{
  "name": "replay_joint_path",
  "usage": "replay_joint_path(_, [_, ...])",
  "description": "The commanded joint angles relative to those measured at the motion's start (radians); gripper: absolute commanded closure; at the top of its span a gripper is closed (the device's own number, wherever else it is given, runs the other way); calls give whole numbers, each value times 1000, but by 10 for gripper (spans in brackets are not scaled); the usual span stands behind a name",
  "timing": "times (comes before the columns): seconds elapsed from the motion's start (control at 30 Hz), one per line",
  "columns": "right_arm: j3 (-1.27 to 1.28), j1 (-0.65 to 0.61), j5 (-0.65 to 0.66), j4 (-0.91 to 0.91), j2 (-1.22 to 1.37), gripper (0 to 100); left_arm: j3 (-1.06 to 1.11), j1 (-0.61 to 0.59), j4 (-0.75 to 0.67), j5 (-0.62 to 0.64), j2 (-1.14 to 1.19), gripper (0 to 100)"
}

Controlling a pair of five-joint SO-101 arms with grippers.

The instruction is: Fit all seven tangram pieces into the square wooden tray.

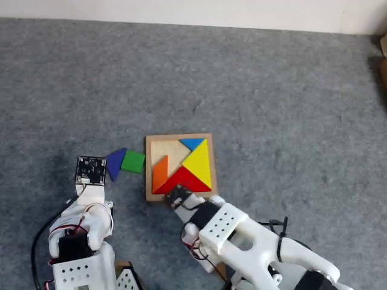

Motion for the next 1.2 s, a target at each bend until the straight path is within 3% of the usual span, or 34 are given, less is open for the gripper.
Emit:
replay_joint_path(0.0, [-53,-64,-11,31,2,638,19,-8,-14,5,-5,993])
replay_joint_path(0.2, [-71,-147,-101,31,15,638,19,-8,-14,5,-5,993])
replay_joint_path(0.57, [-65,-147,-107,-33,16,639,19,-8,-14,5,-5,993])
replay_joint_path(0.83, [-64,-145,-107,-70,21,722,19,-8,-14,5,-5,993])
replay_joint_path(1.07, [-73,-93,-97,-70,216,722,19,-8,-14,5,-5,993])
replay_joint_path(1.17, [-73,-85,-29,-70,302,724,19,-8,-14,5,-5,993])
